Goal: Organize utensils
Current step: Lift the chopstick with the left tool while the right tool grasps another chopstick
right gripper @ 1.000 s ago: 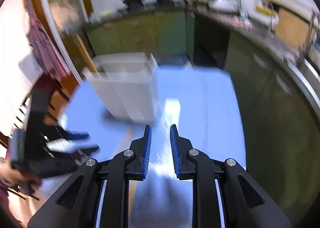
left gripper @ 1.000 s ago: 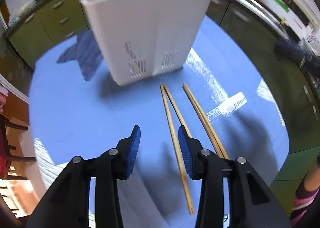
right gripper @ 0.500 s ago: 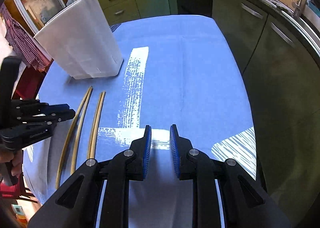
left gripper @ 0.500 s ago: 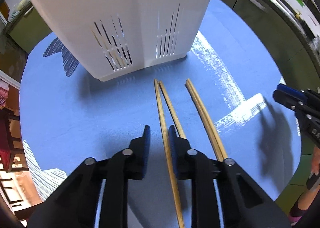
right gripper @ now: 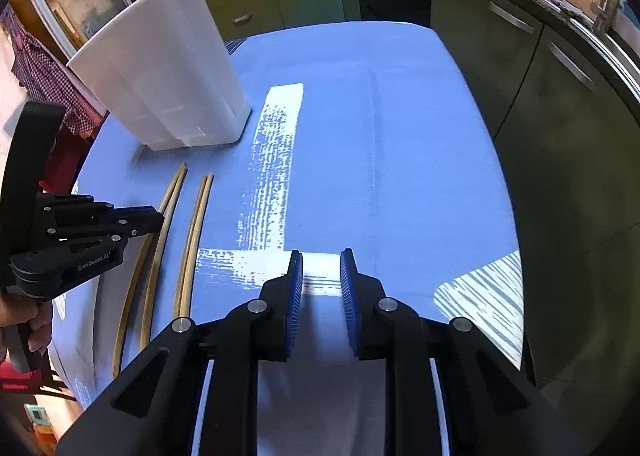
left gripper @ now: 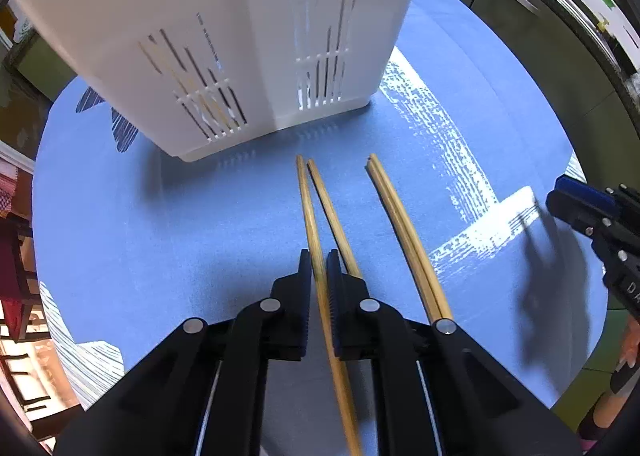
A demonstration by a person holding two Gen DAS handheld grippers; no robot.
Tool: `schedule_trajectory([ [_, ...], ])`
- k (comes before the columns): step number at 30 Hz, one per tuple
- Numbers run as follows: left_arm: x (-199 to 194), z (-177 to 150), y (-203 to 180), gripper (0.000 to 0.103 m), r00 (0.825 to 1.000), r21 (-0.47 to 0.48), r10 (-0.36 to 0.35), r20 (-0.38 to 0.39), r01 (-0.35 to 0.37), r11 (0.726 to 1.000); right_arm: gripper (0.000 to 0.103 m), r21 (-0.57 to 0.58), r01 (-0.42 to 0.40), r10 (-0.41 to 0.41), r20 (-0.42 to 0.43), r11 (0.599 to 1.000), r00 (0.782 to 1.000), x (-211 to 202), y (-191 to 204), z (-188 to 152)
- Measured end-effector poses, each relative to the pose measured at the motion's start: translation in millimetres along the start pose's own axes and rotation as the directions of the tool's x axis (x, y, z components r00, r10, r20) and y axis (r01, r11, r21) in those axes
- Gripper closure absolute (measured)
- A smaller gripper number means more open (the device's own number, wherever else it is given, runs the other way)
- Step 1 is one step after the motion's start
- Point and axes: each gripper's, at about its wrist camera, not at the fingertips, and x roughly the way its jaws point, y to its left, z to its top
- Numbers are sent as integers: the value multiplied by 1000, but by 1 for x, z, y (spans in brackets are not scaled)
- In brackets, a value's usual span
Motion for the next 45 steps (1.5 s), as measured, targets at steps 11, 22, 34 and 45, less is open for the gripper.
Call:
schedule_trajectory([
  [11,-49,-29,30,96,987,-36,-26,156,32,999,83,-62,-69,64,-78,996,995,29,45,8],
  [22,-138,-73,49,97,905,-38,-11,425,30,999,83,-102,-66,54,-122,993,991,50,83,28],
  [34,-149,-91,62,97,896,-27,-26,444,42,999,84,-149,-22,-1,-157,989,988,65,107,27],
  [45,-151,-94,58,97,889,-12,-24,457,34,999,97,-203,42,-72,-144,978,987,74,125,33],
])
